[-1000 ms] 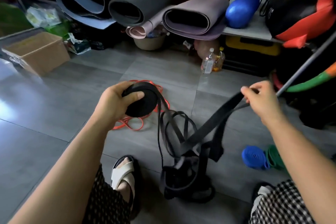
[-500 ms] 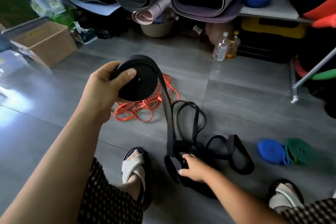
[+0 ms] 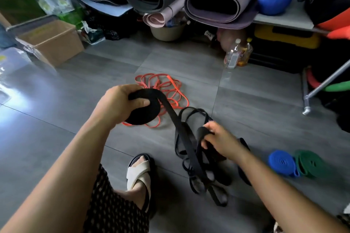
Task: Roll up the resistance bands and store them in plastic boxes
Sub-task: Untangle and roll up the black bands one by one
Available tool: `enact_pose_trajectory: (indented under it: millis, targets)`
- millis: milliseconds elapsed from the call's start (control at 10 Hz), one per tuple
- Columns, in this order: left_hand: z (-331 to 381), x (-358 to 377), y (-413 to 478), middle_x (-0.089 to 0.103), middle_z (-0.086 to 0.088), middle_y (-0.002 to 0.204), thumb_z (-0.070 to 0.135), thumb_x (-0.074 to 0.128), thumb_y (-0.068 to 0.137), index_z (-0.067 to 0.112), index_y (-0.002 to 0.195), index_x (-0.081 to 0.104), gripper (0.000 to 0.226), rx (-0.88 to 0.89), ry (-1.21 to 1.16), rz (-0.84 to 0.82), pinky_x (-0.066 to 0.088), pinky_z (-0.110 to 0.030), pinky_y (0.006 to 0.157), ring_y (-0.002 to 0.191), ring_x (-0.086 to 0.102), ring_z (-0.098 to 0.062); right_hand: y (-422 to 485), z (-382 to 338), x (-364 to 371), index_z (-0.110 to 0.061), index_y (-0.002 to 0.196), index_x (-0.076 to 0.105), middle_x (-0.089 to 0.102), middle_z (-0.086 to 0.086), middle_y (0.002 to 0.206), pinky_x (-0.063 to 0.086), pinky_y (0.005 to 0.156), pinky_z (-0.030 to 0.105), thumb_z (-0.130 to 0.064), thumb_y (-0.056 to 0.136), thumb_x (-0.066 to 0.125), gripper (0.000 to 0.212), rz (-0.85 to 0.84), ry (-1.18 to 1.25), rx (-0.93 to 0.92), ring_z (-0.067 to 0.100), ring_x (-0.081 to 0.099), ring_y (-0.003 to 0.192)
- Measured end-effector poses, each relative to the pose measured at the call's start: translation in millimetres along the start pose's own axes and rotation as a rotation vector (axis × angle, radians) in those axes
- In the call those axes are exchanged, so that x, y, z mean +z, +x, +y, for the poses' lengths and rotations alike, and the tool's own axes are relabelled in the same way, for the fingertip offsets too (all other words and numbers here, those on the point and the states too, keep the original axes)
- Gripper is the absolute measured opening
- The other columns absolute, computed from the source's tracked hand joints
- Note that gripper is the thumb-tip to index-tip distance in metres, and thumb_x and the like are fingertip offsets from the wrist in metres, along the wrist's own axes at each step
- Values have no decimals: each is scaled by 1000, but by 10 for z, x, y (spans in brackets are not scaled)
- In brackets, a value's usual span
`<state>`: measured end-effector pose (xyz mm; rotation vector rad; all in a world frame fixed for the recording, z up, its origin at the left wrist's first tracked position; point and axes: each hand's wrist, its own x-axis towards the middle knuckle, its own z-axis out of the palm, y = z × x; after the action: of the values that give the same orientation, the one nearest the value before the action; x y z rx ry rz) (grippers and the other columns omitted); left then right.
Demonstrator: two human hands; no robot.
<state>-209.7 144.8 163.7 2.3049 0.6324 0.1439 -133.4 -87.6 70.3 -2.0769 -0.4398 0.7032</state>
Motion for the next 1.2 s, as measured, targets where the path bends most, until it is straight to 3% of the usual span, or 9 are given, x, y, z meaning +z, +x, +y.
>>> enact_pose_trajectory:
  millis: [200, 300, 400, 500, 600, 700, 800, 1000, 1200]
  targets:
    - [1, -41, -22, 62, -11, 107, 25, 69, 82, 20, 117, 62, 36, -57, 71, 41, 52, -46, 83, 96, 58, -32, -494, -1036, -901, -11, 80, 47, 53, -1, 49, 48, 48, 23, 8, 90, 38, 24, 317, 423, -184, 7, 50, 41]
    - [48, -76, -38, 57, -10, 99, 19, 69, 82, 12, 118, 61, 37, -72, -104, 123, 51, -48, 84, 91, 57, -31, -788, -1343, -1287, -14, 75, 45, 51, -5, 42, 48, 45, 22, 5, 91, 35, 27, 538, 701, -406, 9, 48, 41]
    - [74, -86, -33, 55, -8, 96, 19, 69, 81, 12, 116, 62, 36, -63, -151, 174, 51, -51, 85, 95, 58, -36, -761, -1228, -1547, -17, 77, 45, 52, -7, 43, 50, 45, 24, -1, 93, 37, 24, 711, 714, -447, 7, 49, 41]
    - [124, -60, -75, 60, -6, 84, 16, 68, 82, 21, 90, 62, 11, -23, -315, 154, 52, -53, 81, 91, 60, -37, -487, -529, -1501, -15, 77, 41, 59, 9, 63, 50, 44, 26, -3, 95, 39, 21, 764, 500, -68, 15, 55, 49]
    - [212, -6, -82, 61, 2, 77, 12, 66, 82, 25, 82, 61, 14, 54, -470, 183, 52, -43, 81, 82, 60, -24, -344, 296, -1308, -3, 109, 49, 59, 24, 114, 48, 76, 33, -24, 93, 52, 26, 286, -516, 453, 32, 60, 100]
    - [340, 49, -89, 61, 9, 75, 10, 66, 82, 30, 83, 61, 20, 193, -424, 191, 50, -24, 72, 71, 59, -6, -318, 357, -1042, -17, 113, 55, 59, 2, 111, 44, 84, 29, -37, 90, 52, 31, -173, -905, 343, 21, 54, 111]
    - [468, 117, -111, 63, 12, 73, 15, 70, 80, 37, 81, 61, 25, 290, -405, 105, 50, -29, 75, 74, 61, -10, -319, -18, -830, -14, 118, 54, 59, -2, 109, 43, 86, 26, -33, 89, 57, 35, -54, -528, 68, 16, 55, 104]
    - [715, 400, -186, 68, 6, 85, 29, 66, 69, 20, 98, 68, 30, 435, -326, -133, 50, -25, 78, 81, 63, -8, -578, -667, -675, -34, 134, 34, 42, -28, 122, 35, 89, 0, -38, 64, 71, 79, 113, 107, -336, -11, 44, 112]
    - [760, 515, -248, 70, 1, 87, 10, 71, 77, 21, 97, 67, 22, 463, -373, -281, 47, -13, 75, 81, 62, -2, -565, -701, -799, -27, 92, 65, 71, -14, 80, 48, 75, 11, -12, 68, 74, 29, 88, 274, -437, -2, 65, 81]
